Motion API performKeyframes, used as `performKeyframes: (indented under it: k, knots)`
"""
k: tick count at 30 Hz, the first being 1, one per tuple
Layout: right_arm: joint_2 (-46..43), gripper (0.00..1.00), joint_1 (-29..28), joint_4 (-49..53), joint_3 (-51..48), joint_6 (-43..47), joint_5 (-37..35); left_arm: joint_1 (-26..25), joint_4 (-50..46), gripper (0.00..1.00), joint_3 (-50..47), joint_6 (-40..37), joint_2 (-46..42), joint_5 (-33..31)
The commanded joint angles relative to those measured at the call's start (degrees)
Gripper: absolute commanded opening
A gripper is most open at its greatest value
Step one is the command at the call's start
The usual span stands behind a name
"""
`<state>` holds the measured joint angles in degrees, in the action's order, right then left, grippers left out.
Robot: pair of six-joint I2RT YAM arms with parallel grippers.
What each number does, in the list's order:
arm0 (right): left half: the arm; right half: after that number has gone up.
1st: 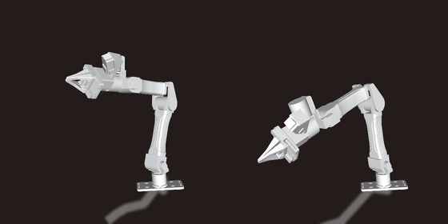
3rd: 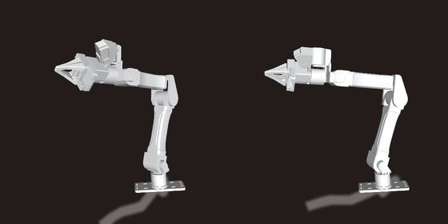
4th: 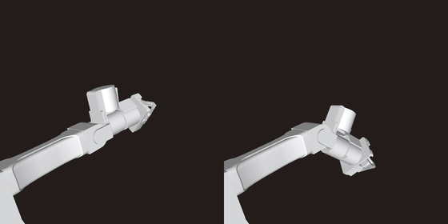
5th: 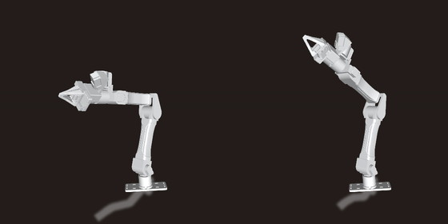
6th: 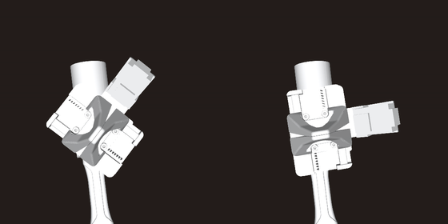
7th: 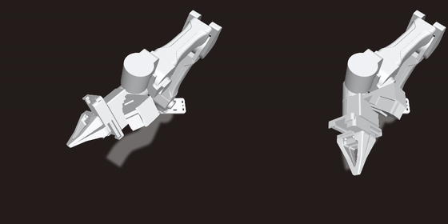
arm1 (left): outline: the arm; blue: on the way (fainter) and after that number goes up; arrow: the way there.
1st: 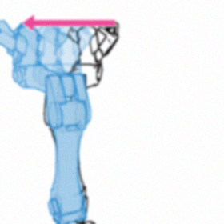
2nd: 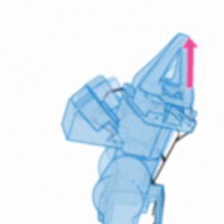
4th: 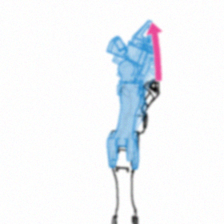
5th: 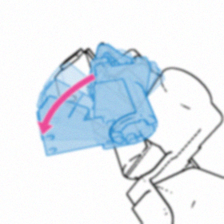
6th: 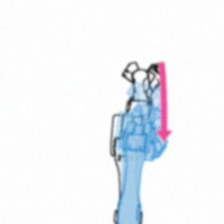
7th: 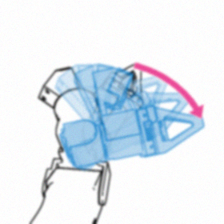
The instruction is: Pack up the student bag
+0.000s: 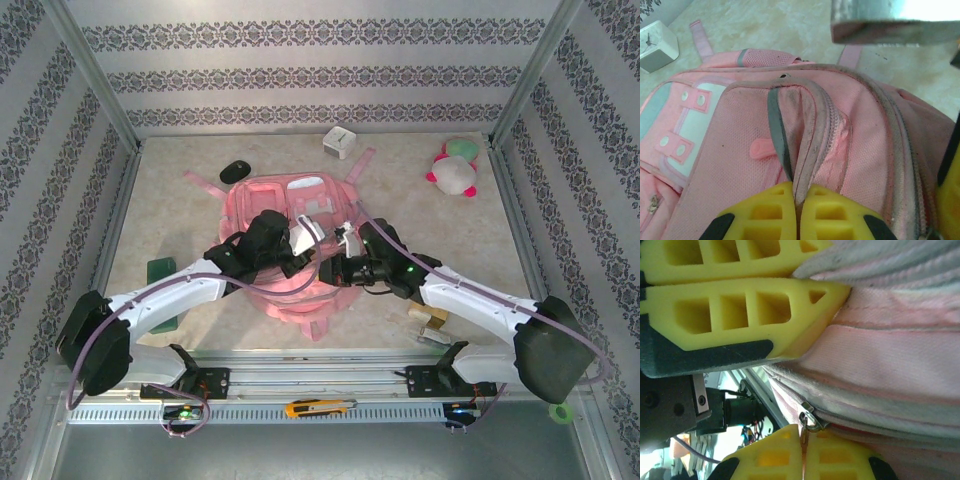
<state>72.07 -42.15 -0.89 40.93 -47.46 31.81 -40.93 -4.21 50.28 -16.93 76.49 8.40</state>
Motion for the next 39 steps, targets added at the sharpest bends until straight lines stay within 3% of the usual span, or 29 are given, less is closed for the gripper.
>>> performKeyframes:
  k: [1, 4, 6, 9, 14, 20, 25, 29, 31, 32, 33, 35, 36, 39]
  knots:
    - [-0.4, 0.02, -2.7, -5.5, 0.1, -6.8, 0.8, 0.0, 13.6, 0.0, 1.3, 5.1, 0.2, -0.2]
    - [-2.8, 0.3, -1.1, -1.6, 0.8, -4.9, 1.2, 0.1, 14.2, 0.0, -0.3, 2.0, -1.3, 0.1]
    - [-7.1, 0.39, 1.2, 2.9, -0.4, -2.7, -0.3, 0.5, 14.9, 0.0, -2.4, -0.4, -3.1, 1.4]
    - [-13.8, 0.51, 7.2, 5.1, -3.9, -5.9, -1.2, 2.4, 15.7, 0.0, -5.5, -3.8, -6.2, 9.1]
    - [-16.7, 0.58, 14.0, 1.9, -7.3, -13.9, 0.4, 4.5, 17.4, 0.0, -8.2, -6.3, -9.3, 18.2]
    - [-10.9, 0.59, 14.0, -6.4, -7.6, -21.4, 3.7, 5.5, 19.5, 0.0, -9.1, -5.0, -9.9, 23.6]
    - [-7.2, 0.59, 12.4, -14.8, -8.8, -26.5, 1.7, 5.6, 19.5, 0.0, -8.7, -5.1, -9.5, 25.7]
    - [-4.1, 0.53, 11.4, -22.4, -10.2, -29.7, 0.4, 5.6, 17.9, 0.0, -8.2, -6.4, -8.8, 25.1]
    - [-3.2, 0.41, 10.7, -23.7, -10.2, -30.2, -0.8, 5.6, 16.1, 0.01, -8.0, -6.7, -9.1, 21.3]
    - [-3.1, 0.31, 10.2, -24.4, -10.6, -30.7, -2.4, 5.5, 15.7, 0.02, -8.1, -6.1, -9.4, 18.8]
    - [-3.1, 0.18, 9.4, -25.4, -11.2, -31.3, -4.5, 5.6, 14.5, 0.06, -8.0, -5.2, -10.0, 16.6]
    - [-3.6, 0.01, 8.0, -27.5, -12.7, -32.8, -8.9, 5.6, 9.6, 0.23, -6.6, -2.7, -11.1, 13.2]
    - [-3.7, 0.0, 7.4, -28.8, -13.3, -33.4, -10.6, 5.5, 5.9, 0.33, -5.4, -0.7, -12.0, 11.9]
    - [-4.1, 0.0, 5.6, -30.9, -13.7, -33.7, -14.3, 5.5, -5.4, 0.37, -1.9, 9.9, -14.4, 9.1]
